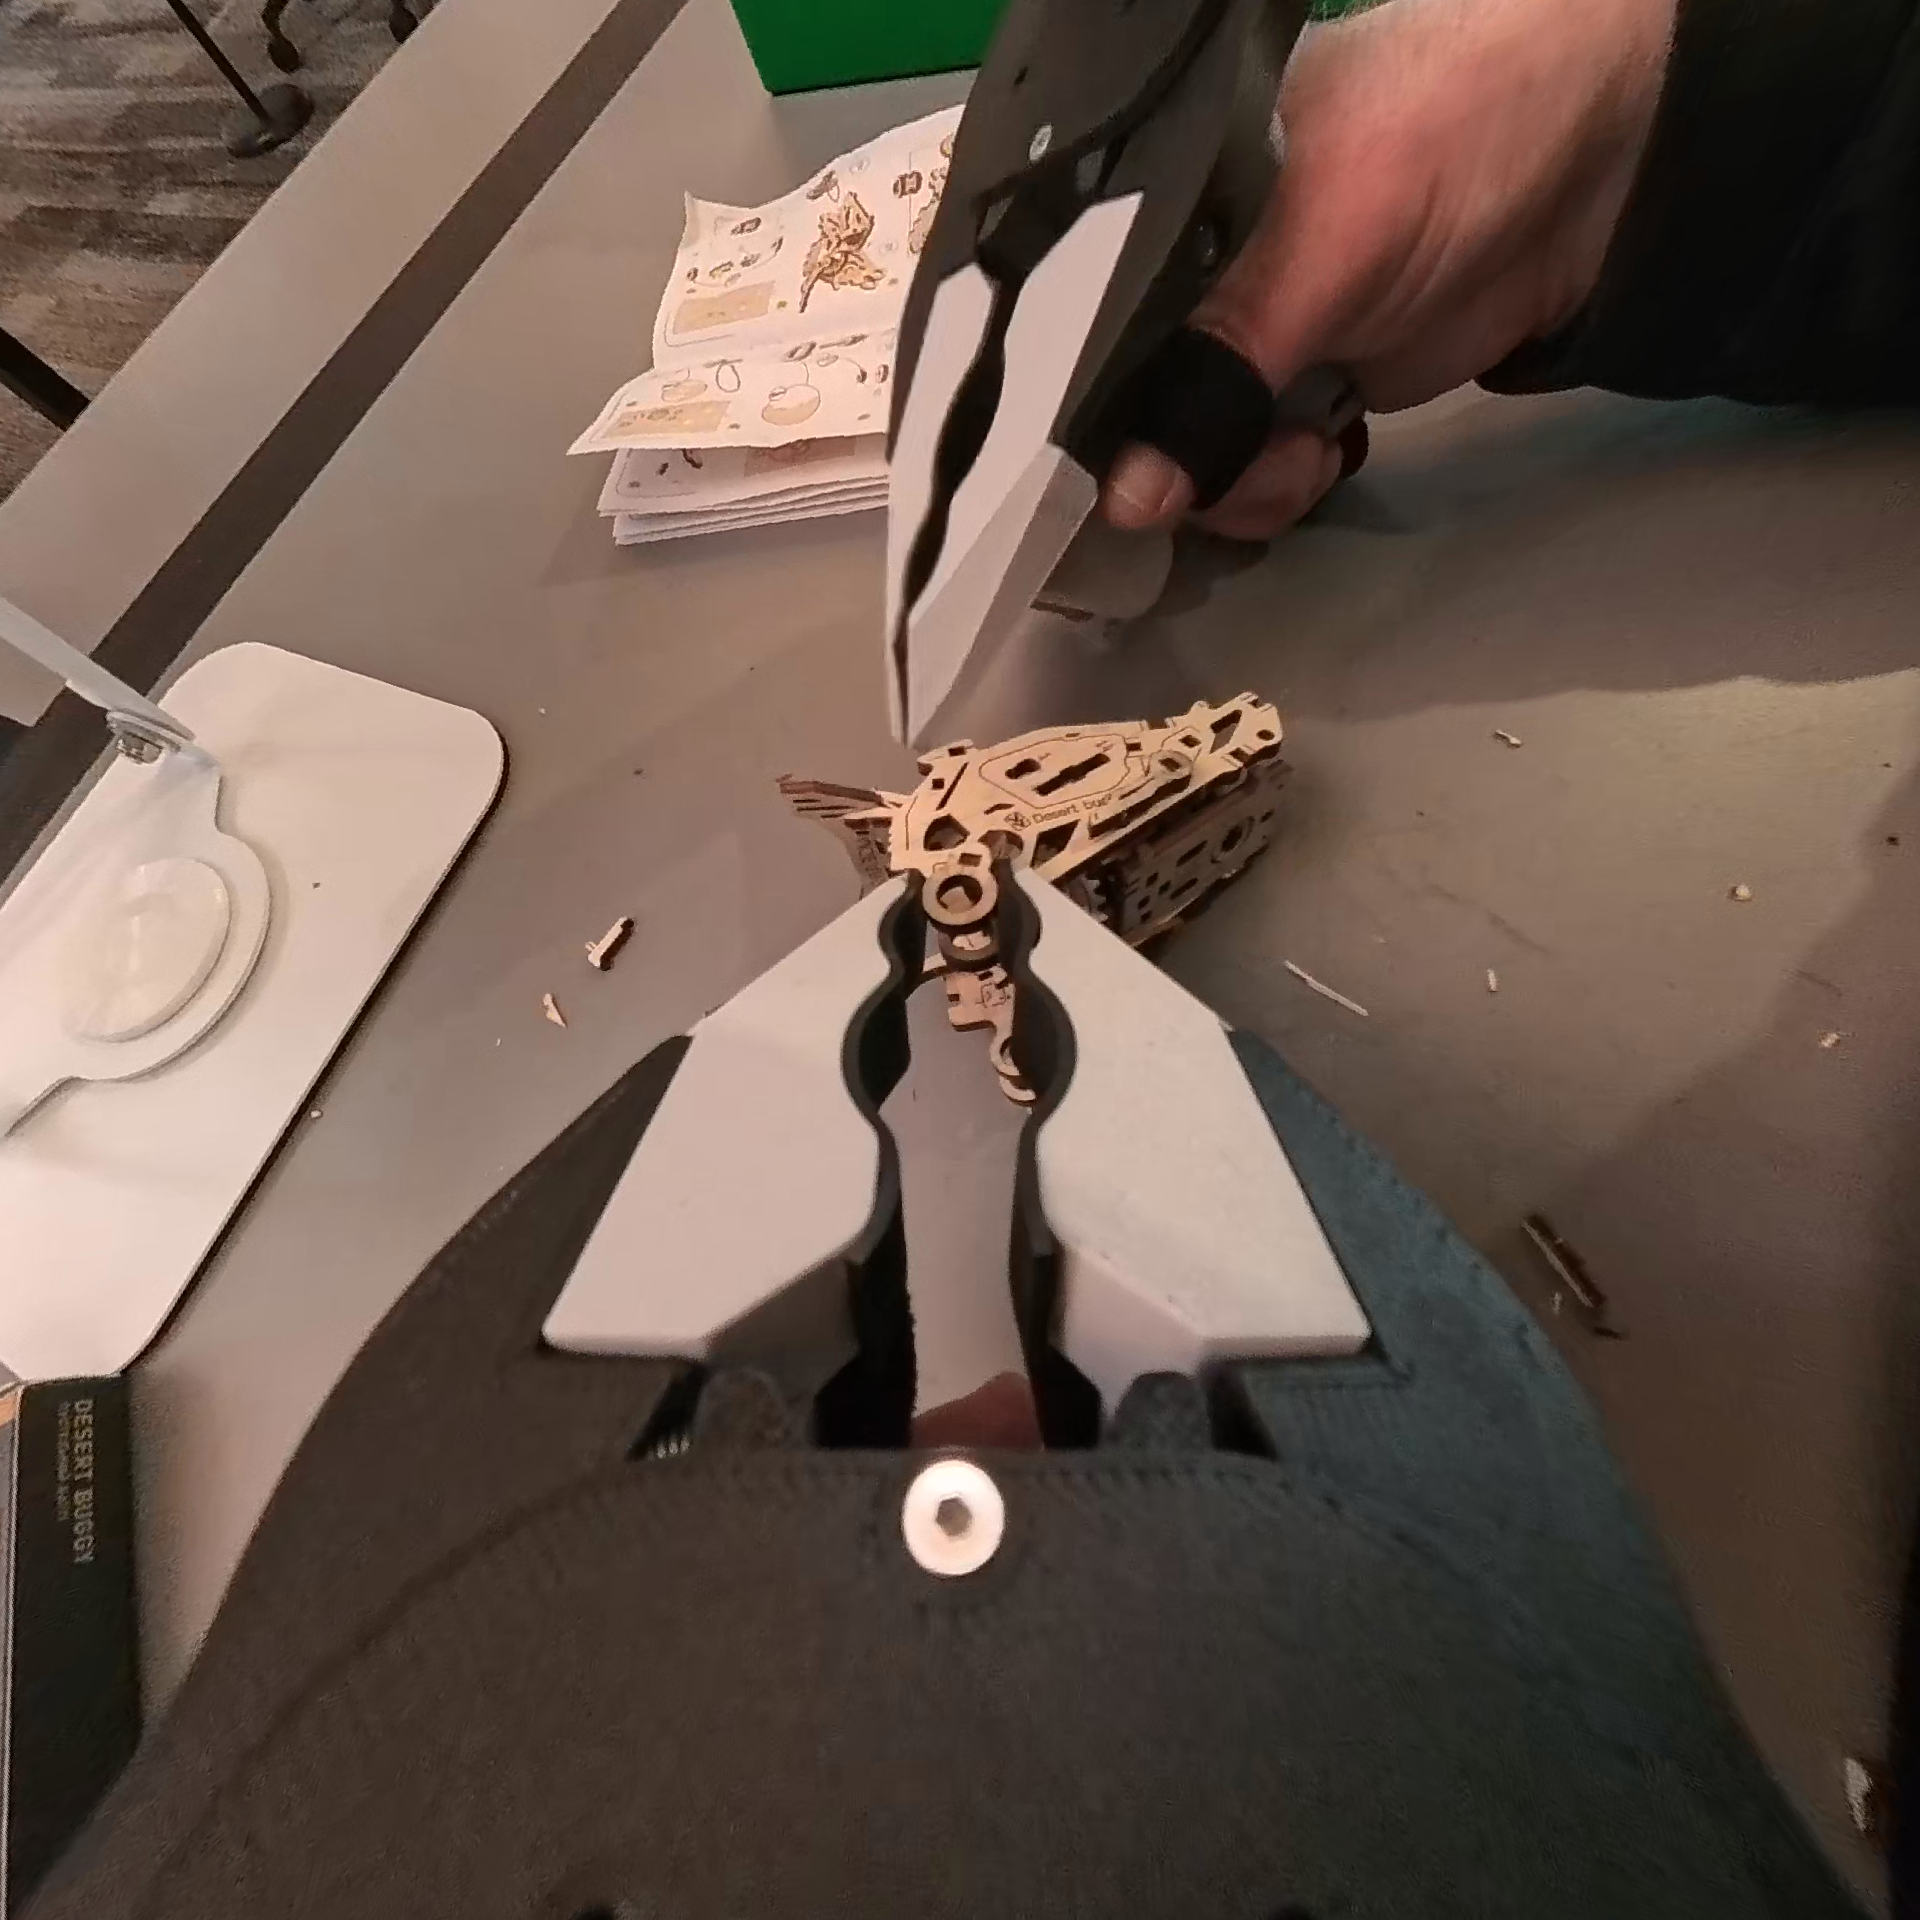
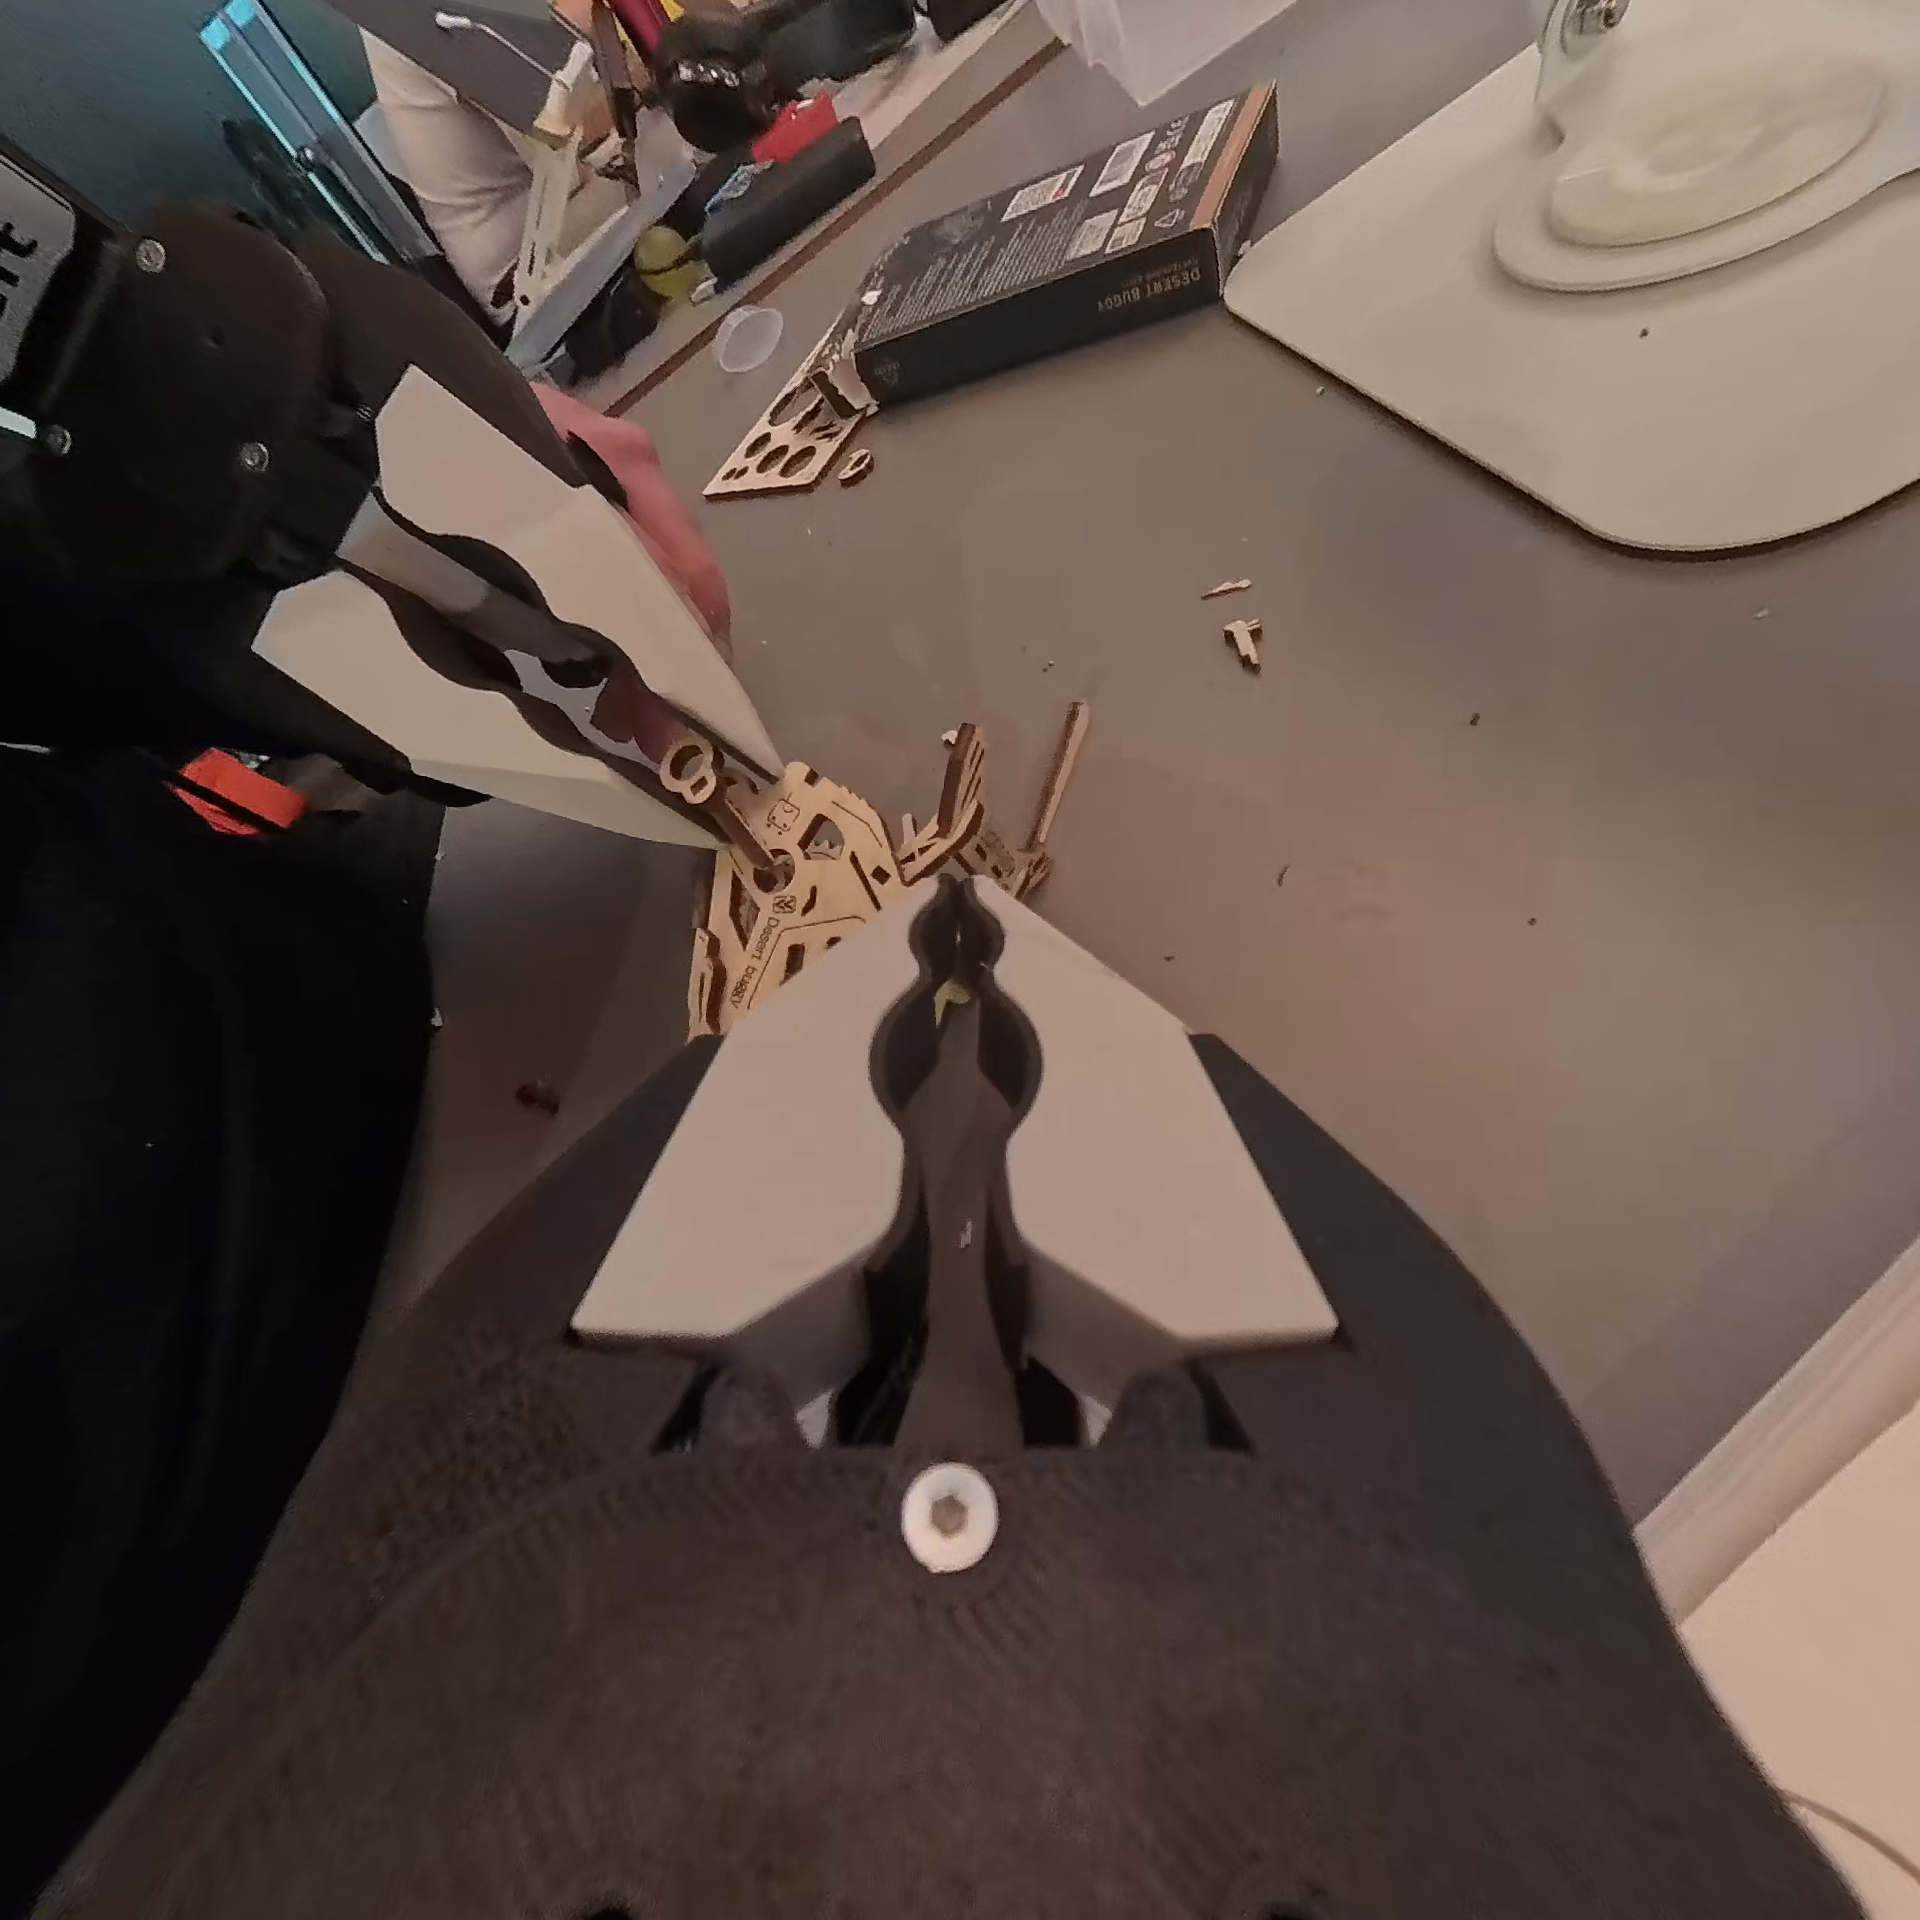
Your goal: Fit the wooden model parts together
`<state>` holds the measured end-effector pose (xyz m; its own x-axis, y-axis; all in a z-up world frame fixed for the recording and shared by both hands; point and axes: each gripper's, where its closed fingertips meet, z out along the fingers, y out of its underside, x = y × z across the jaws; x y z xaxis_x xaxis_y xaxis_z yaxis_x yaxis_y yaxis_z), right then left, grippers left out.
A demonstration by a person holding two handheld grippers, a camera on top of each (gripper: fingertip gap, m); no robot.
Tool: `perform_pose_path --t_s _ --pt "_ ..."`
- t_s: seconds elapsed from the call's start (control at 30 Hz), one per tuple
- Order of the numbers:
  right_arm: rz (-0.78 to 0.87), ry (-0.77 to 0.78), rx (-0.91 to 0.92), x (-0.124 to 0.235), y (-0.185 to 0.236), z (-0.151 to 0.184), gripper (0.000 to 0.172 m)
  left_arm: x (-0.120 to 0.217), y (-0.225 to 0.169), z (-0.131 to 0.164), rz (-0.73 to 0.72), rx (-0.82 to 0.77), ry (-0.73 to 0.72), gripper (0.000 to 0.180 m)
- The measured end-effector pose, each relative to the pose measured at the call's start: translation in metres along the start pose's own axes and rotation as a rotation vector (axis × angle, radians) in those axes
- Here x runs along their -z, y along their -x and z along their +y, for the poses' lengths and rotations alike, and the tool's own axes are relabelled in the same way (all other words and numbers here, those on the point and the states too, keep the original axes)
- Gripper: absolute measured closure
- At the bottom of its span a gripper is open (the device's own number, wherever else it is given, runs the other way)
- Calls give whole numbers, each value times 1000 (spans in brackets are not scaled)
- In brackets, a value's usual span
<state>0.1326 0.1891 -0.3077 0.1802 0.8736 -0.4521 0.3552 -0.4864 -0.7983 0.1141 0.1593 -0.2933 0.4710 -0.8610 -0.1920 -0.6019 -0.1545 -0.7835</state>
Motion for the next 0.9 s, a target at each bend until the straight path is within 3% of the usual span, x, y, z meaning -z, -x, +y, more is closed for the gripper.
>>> perform_pose_path --t_s 0.03,0.63,0.9 --pt "0 6 6 -1 0 1 172 0 0 0 1 0 1 170" --pt "0 -1 16 -1 1 -1 171 0 0 1 0 7 -2 170" --pt "-16 -27 18 0 4 -4 161 5 3 -3 -12 -5 -23 170"
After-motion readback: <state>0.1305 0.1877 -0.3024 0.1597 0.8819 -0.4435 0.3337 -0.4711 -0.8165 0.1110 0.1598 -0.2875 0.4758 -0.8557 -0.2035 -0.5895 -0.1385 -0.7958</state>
